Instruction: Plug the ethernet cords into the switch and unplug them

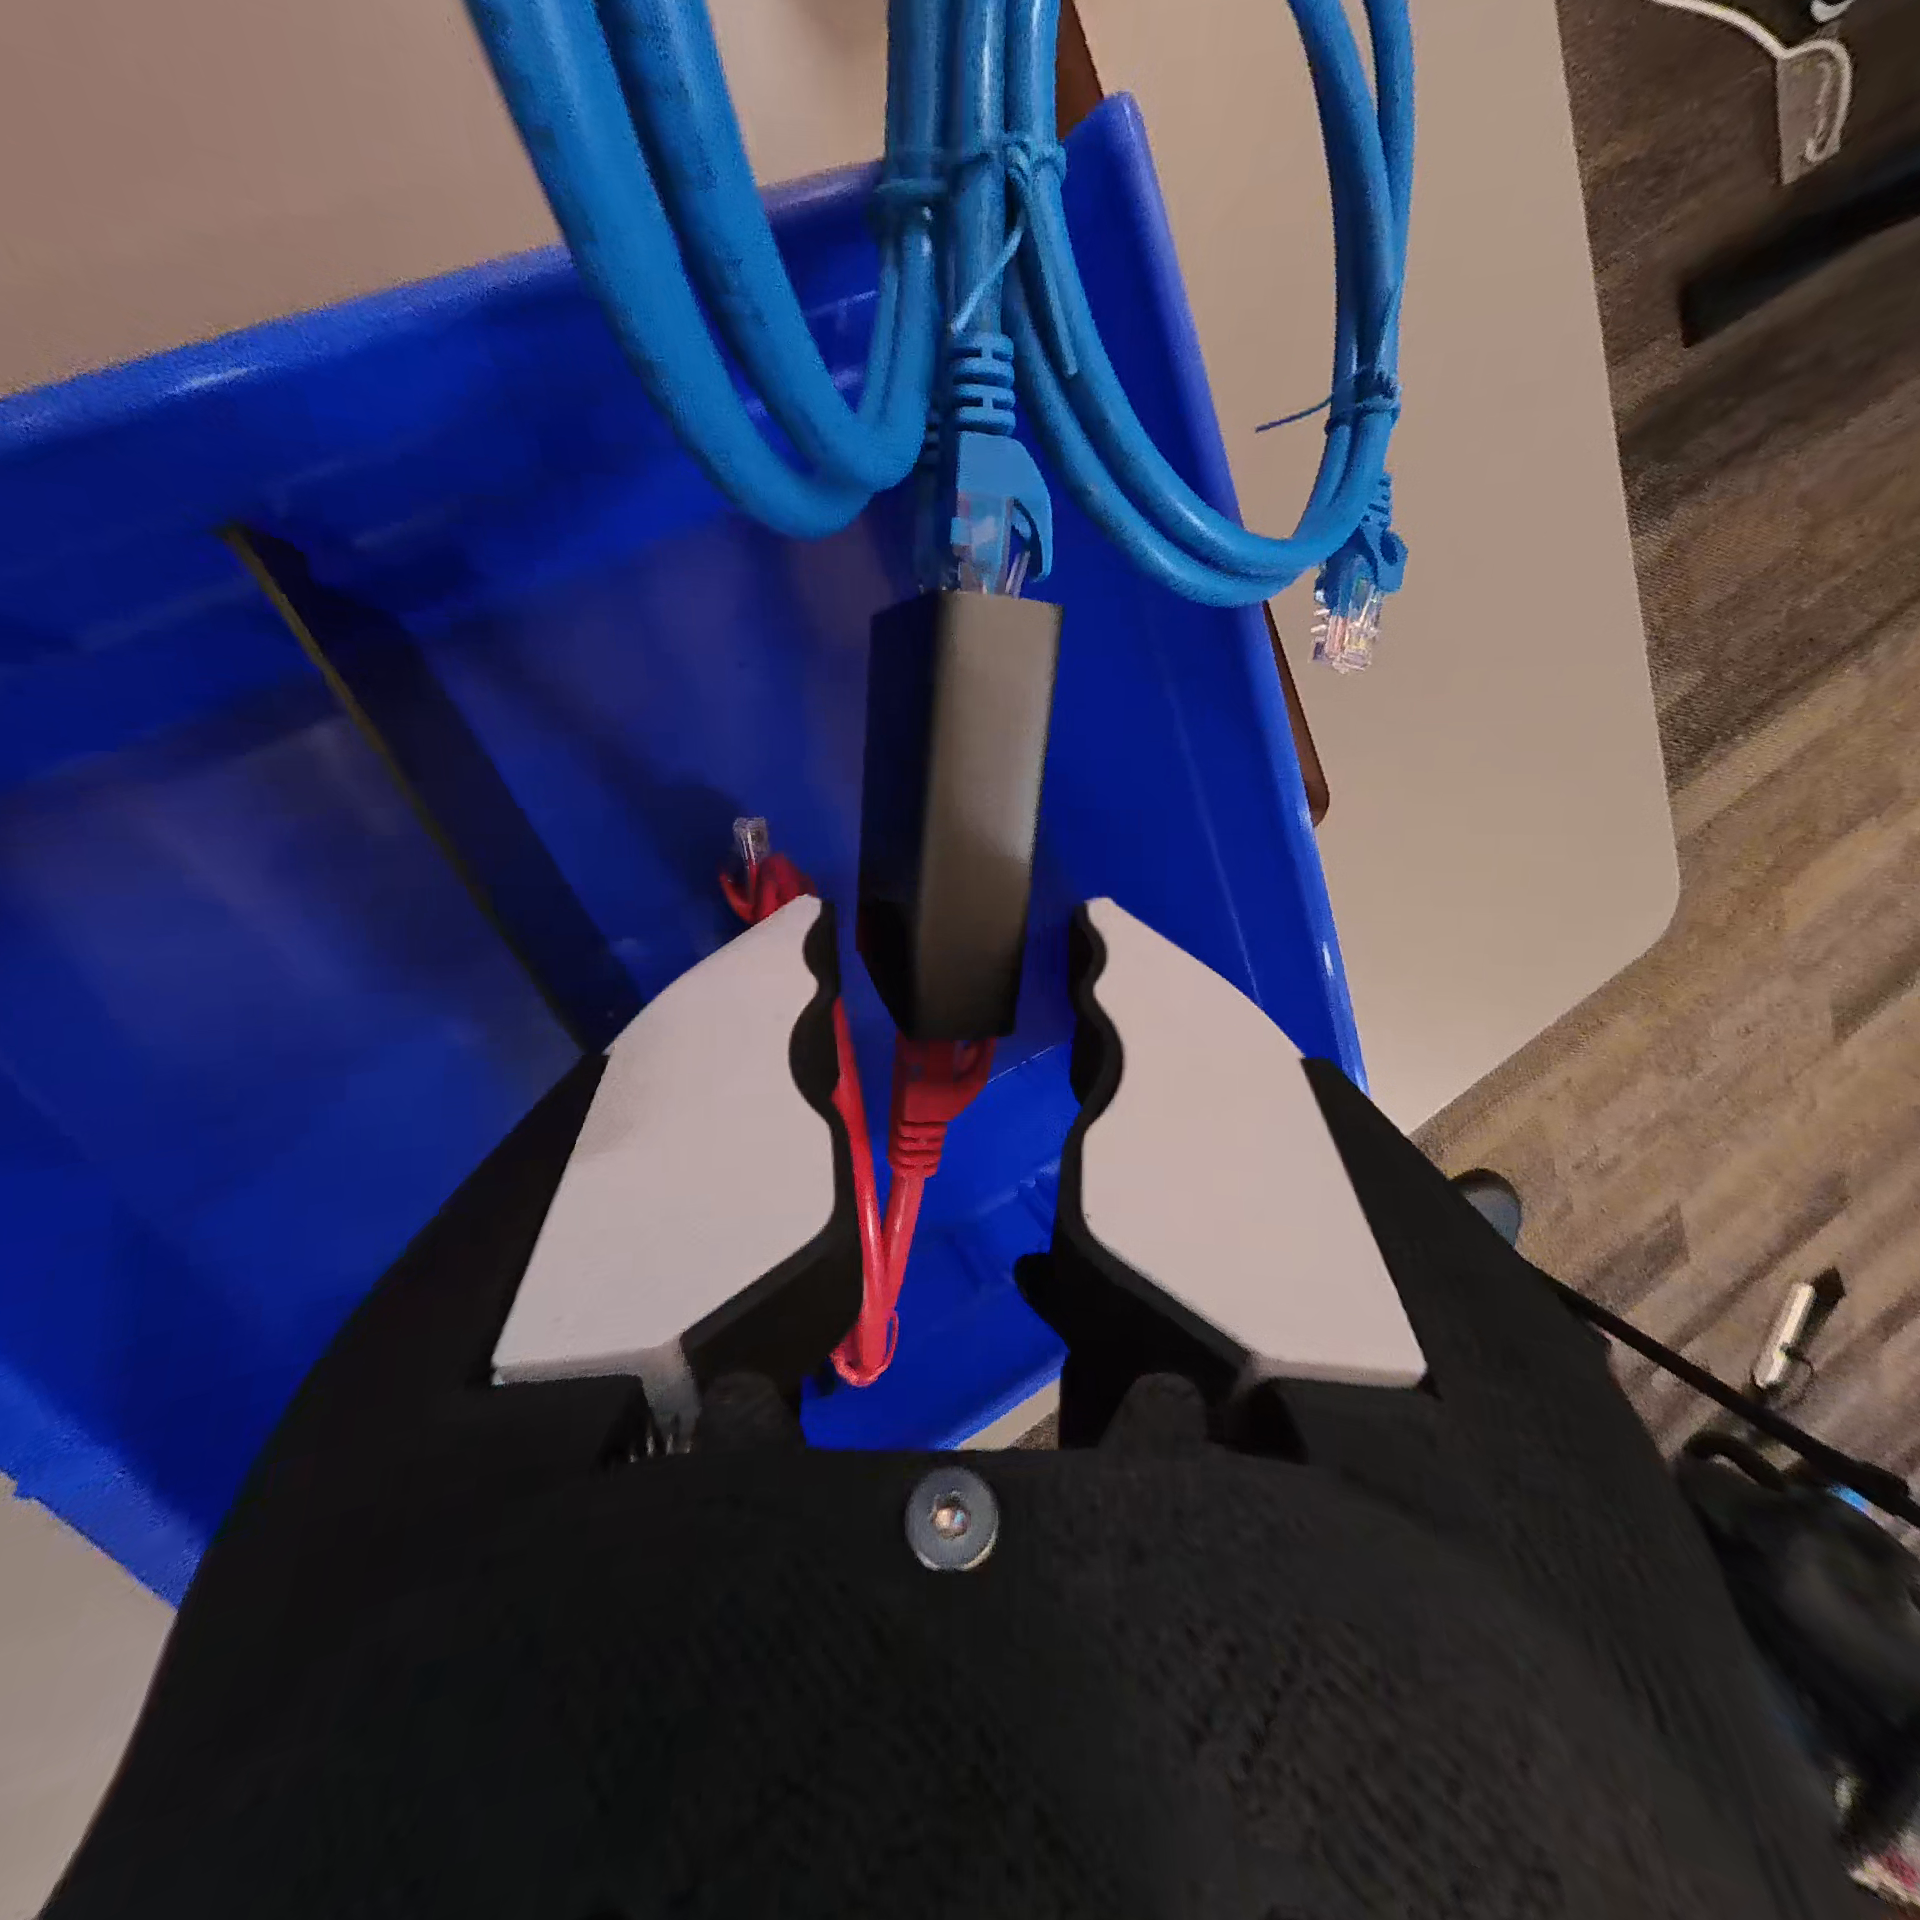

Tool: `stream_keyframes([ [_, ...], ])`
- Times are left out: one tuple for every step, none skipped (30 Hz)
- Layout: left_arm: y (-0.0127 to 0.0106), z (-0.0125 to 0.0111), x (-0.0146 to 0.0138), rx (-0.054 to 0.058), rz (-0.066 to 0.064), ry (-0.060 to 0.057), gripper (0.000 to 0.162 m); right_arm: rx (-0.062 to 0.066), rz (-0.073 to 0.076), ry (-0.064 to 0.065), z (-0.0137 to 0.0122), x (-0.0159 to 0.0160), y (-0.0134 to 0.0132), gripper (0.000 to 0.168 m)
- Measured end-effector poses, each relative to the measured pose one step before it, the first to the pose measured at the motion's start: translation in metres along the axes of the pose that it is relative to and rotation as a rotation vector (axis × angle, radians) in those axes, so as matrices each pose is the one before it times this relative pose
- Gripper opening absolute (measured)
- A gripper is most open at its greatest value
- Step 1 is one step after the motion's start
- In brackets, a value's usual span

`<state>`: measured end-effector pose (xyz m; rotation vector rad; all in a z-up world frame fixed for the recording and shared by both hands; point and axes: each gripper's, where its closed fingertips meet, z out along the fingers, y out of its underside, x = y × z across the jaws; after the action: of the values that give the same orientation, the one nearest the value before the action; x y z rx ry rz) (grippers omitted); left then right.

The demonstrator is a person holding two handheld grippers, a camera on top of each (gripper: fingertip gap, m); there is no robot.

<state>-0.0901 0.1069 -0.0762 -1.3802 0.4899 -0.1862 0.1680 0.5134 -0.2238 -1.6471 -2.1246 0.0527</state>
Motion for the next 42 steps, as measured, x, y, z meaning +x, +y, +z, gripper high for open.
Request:
stream_keyframes([
  [-0.00133,-0.00076,0.00047,0.0013,0.0059,-0.0009,0.050,0.0024,0.0070,0.0074,-0.00126,0.00036,0.00052,0.043],
  [-0.00152,-0.00077,0.00037,0.0022,0.0047,-0.0007,0.050,0.0009,0.0079,0.0093,-0.00227,0.00074,0.00092,0.045],
  [-0.00169,-0.00103,0.00019,0.0028,0.0034,-0.0012,0.050,-0.0013,0.0088,0.0094,-0.00358,0.00067,0.00128,0.047],
  [-0.00196,-0.00119,0.00004,0.0040,0.0030,-0.0016,0.050,-0.0048,0.0067,0.0099,-0.00487,0.00076,0.00226,0.050],
  [-0.00207,-0.00137,-0.00002,0.0046,0.0032,-0.0019,0.050,-0.0120,0.0039,0.0178,-0.00551,0.00155,0.00430,0.053],
  [-0.00202,-0.00143,-0.00026,0.0043,0.0036,-0.0027,0.050,-0.0100,0.0037,0.0227,-0.00620,0.00216,0.00515,0.055],
  [-0.00202,-0.00149,-0.00040,0.0048,0.0034,-0.0043,0.050,-0.0009,0.0081,0.0199,-0.00636,0.00191,0.00492,0.055],
  [-0.00179,-0.00130,-0.00032,0.0052,0.0013,-0.0029,0.050,0.0066,0.0155,0.0128,-0.00633,0.00076,0.00463,0.055],
  [-0.00164,-0.00093,0.00003,0.0055,-0.0021,-0.0010,0.050,0.0056,0.0203,0.0114,-0.00627,0.00010,0.00485,0.055],
  [-0.00130,-0.00063,0.00036,0.0053,-0.0042,-0.0006,0.050,0.0081,0.0221,0.0146,-0.00656,-0.00034,0.00446,0.055],
  [-0.00063,-0.00027,0.00067,0.0029,-0.0054,-0.0001,0.050,0.0092,0.0222,0.0222,-0.00778,-0.00081,0.00358,0.055],
  [0.00037,0.00011,0.00112,-0.0030,-0.0062,-0.0005,0.050,0.0260,0.0180,0.0387,-0.00998,-0.00098,-0.00024,0.055],
  [0.00176,0.00035,0.00178,-0.0102,-0.0046,-0.0001,0.050,0.0598,0.0112,0.0344,-0.01219,-0.00488,-0.00645,0.055],
  [0.00316,0.00050,0.00229,-0.0187,-0.0002,-0.0008,0.051,0.0863,0.0043,0.0226,-0.01351,-0.01041,-0.01262,0.054],
  [0.00403,0.00063,0.00250,-0.0239,0.0057,-0.0039,0.051,0.0979,-0.0074,0.0108,-0.01371,-0.01582,-0.01655,0.053],
  [0.00430,0.00059,0.00324,-0.0235,0.0089,-0.0068,0.051,0.1010,-0.0255,0.0013,-0.01202,-0.02061,-0.01885,0.050],
  [0.00432,0.00016,0.00504,-0.0183,0.0054,-0.0069,0.051,0.0958,-0.0414,-0.0063,-0.00914,-0.02427,-0.01929,0.047],
  [0.00512,-0.00043,0.00811,-0.0148,0.0056,0.0013,0.051,0.0811,-0.0506,-0.0173,-0.00573,-0.02686,-0.01827,0.045],
  [0.00765,-0.00093,0.00924,-0.0268,0.0081,0.0019,0.051,0.0582,-0.0373,-0.0235,-0.00189,-0.02726,-0.01578,0.044],
  [0.01045,-0.00130,0.00873,-0.0445,0.0137,-0.0045,0.052,0.0353,-0.0242,-0.0237,0.00090,-0.02617,-0.01313,0.044],
  [0.01135,-0.00134,0.00798,-0.0516,0.0173,-0.0099,0.053,0.0337,-0.0128,-0.0147,0.00281,-0.02401,-0.01211,0.044],
  [0.01062,-0.00159,0.00785,-0.0497,0.0166,-0.0124,0.055,0.0373,-0.0053,-0.0042,0.00405,-0.02178,-0.01160,0.042],
  [0.00944,-0.00193,0.00860,-0.0445,0.0154,-0.0062,0.057,0.0481,0.0083,0.0109,0.00495,-0.01889,-0.01191,0.039],
  [0.00754,-0.00211,0.00946,-0.0342,0.0160,0.0003,0.057,0.0491,0.0184,0.0055,0.00544,-0.01862,-0.01118,0.034],
  [0.00481,-0.00221,0.00937,-0.0149,0.0109,-0.0007,0.058,0.0492,0.0329,-0.0070,0.00587,-0.01878,-0.01087,0.031],
  [0.00346,-0.00227,0.00803,-0.0044,-0.0043,-0.0081,0.058,0.0498,0.0480,-0.0188,0.00654,-0.01800,-0.01007,0.030],
  [0.00333,-0.00280,0.00676,-0.0043,-0.0148,-0.0109,0.059,0.0388,0.0516,-0.0315,0.00887,-0.01628,-0.00819,0.026],
  [0.00332,-0.00312,0.00459,-0.0004,-0.0165,-0.0201,0.060,-0.0174,0.0371,-0.0443,0.00988,-0.01480,-0.00162,0.026],
  [0.00313,-0.00352,0.00030,0.0052,-0.0188,-0.0396,0.060,-0.0532,0.0086,-0.0298,0.00829,-0.01007,0.00278,0.026],
  [0.00275,-0.00385,-0.00326,0.0095,-0.0210,-0.0555,0.059,-0.0256,0.0004,0.0285,0.00731,-0.00009,-0.00016,0.026],
  [0.00329,-0.00388,-0.00566,0.0076,-0.0170,-0.0614,0.057,0.0016,0.0049,0.0594,0.00586,0.00539,-0.00279,0.026],
  [0.00409,-0.00416,-0.00812,0.0031,-0.0166,-0.0715,0.057,0.0082,0.0154,0.0608,0.00509,0.00697,-0.00241,0.025],
  [0.00431,-0.00401,-0.01009,0.0051,-0.0249,-0.0790,0.055,0.0067,0.0307,0.0680,0.00448,0.00860,-0.00150,0.025],
  [0.00483,-0.00388,-0.01073,0.0082,-0.0272,-0.0781,0.053,0.0116,0.0340,0.0777,0.00425,0.00975,-0.00151,0.025],
  [0.00543,-0.00423,-0.01084,0.0085,-0.0290,-0.0764,0.051,0.0151,0.0234,0.0752,0.00387,0.00833,-0.00150,0.024],
  [0.00560,-0.00520,-0.00818,0.0067,-0.0326,-0.0540,0.048,0.0109,0.0096,0.0596,0.00348,0.00477,-0.00070,0.023],
  [0.00517,-0.00605,-0.00588,0.0048,-0.0451,-0.0337,0.046,-0.0028,-0.0049,0.0376,0.00312,0.00066,0.00083,0.023],
  [0.00316,-0.00670,-0.00483,0.0152,-0.0603,-0.0263,0.045,-0.0176,-0.0152,0.0232,0.00271,-0.00165,0.00243,0.023],
  [-0.00142,-0.00565,-0.00377,0.0396,-0.0504,-0.0126,0.044,-0.0215,-0.0230,0.0090,0.00209,-0.00320,0.00294,0.023],
  [-0.00560,-0.00325,-0.00179,0.0468,-0.0336,0.0051,0.043,-0.0170,-0.0255,0.0037,0.00145,-0.00297,0.00283,0.023],
  [-0.00411,-0.00176,-0.00130,0.0171,-0.0086,0.0118,0.042,-0.0091,-0.0204,0.0098,0.00106,-0.00100,0.00245,0.023],
  [-0.00128,-0.00110,-0.00385,-0.0066,0.0041,-0.0096,0.043,0.0048,-0.0084,0.0168,0.00041,0.00058,0.00113,0.024],
])
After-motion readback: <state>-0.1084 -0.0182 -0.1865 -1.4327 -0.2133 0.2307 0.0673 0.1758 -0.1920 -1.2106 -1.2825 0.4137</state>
